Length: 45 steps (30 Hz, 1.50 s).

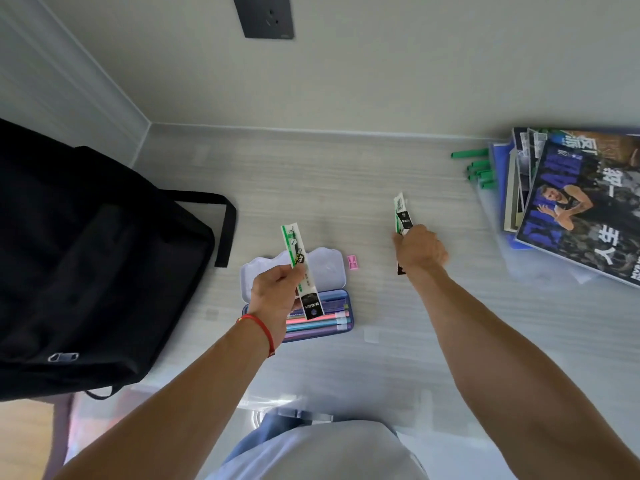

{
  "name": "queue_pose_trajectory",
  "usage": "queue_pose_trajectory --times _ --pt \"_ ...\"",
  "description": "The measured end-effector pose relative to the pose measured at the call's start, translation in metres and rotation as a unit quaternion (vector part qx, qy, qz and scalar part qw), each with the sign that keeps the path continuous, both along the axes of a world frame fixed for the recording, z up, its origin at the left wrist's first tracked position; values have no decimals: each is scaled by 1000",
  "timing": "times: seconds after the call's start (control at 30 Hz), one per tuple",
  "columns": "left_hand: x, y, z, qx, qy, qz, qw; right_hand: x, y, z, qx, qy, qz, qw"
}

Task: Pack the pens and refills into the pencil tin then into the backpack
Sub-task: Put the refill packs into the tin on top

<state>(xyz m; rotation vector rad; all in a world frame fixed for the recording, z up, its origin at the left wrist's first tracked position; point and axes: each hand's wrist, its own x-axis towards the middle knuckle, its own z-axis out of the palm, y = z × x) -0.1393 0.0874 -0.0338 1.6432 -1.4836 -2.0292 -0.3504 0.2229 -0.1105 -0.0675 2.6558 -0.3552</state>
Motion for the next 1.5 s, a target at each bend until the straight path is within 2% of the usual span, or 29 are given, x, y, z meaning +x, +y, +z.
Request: queue_pose_trajectory --times 0.1,0.2,0.27,0.33,0.4,0.5,0.6,0.7,0.8,0.87,0.97,1.03,1.1,1.17,1.23,1.33,1.4,1.5 --pt "18 -7 -4 -8 -15 -10 1000 16 -1 15 -37 -7 43 998" --pt "33 -8 -9 -39 -21 -3 999 57 -9 35 -148 28 85 985" --pt "39 -2 -9 -41 -25 -5 999 92 -17 51 -243 -20 122 962" --pt "44 4 -9 2 -14 -5 1000 125 -24 59 -299 -107 182 931" --pt "50 6 -9 65 18 -12 998 150 -28 62 -294 -157 233 914" --pt "65 6 -10 149 77 6 986 163 -26 63 -255 -174 260 915" --pt "82 3 -14 195 90 -20 977 167 -26 67 -217 -203 302 906" --pt "92 3 -20 216 86 -51 971 175 -31 71 -165 -169 340 911" --pt "97 3 -20 249 88 -38 964 184 -37 77 -119 -123 358 918" --pt "99 -1 -20 256 95 -18 962 185 -37 77 -115 -128 345 923" --pt "101 -9 -20 233 100 -23 967 181 -33 77 -165 -134 288 934" --pt "100 -13 -15 191 92 -71 975 177 -30 77 -200 -114 236 944" --pt "95 -16 -6 123 74 -160 977 172 -33 77 -224 -118 176 951" --pt "88 -15 2 64 31 -271 960 169 -37 77 -252 -138 111 951" --pt "83 -12 4 -19 -7 -381 925 167 -40 75 -286 -146 58 945" --pt "79 -5 -1 -148 -50 -449 880 164 -39 72 -339 -183 6 923" --pt "78 -3 -6 -145 -44 -453 879 162 -35 69 -359 -209 -12 910" --pt "81 -9 -10 -94 -51 -443 890 154 -23 65 -384 -236 -72 890"
